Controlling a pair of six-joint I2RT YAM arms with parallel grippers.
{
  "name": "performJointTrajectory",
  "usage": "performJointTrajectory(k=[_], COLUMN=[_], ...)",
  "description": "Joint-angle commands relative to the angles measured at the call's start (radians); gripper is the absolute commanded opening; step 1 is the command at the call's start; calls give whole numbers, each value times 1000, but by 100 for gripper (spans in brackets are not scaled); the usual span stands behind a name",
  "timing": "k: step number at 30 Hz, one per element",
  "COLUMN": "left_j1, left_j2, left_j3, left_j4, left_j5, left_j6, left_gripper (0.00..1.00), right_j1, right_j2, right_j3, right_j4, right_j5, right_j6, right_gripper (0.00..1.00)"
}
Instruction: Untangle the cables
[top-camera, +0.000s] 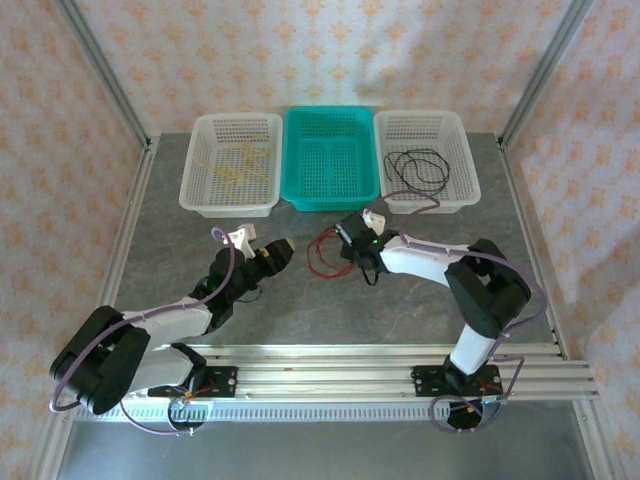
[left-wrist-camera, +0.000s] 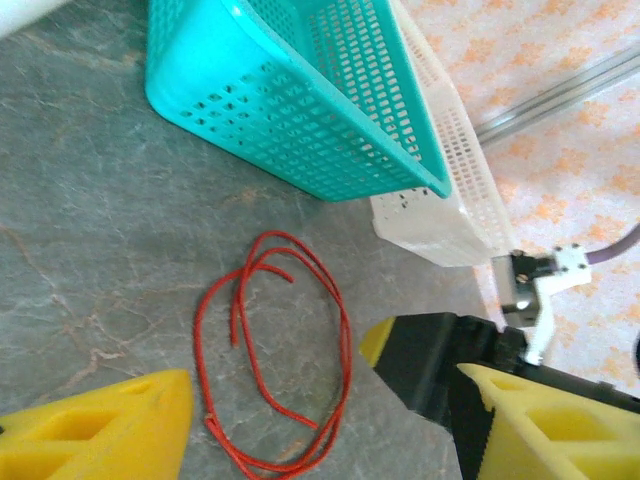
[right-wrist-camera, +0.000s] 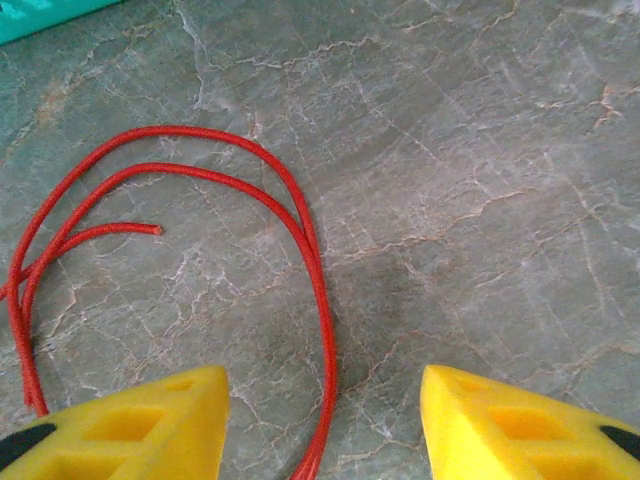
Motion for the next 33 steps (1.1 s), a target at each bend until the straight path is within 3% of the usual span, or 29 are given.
performJointTrajectory(k=[1,12,19,27,33], left_j1=[12,18,18,16,16], left_j2=[13,37,52,54,55], left_j3=[-16,-9,14,69,93], left_j4=[86,87,65,-29,-67], left_j5=[33,44,51,51,47], left_j6=[-27,-23,-4,58,86], left_gripper=[69,68,68,69,70], right_j1=[4,3,4,4,4], right_j2=[28,119,142,81,-28], right_j3=[-15,15,10,-29,-60], right_j4=[27,48,49,54,47], right_j5=[16,19,12,14,33], right_j6=[2,-6,-1,8,-38], right_gripper=[51,45,36,18,12])
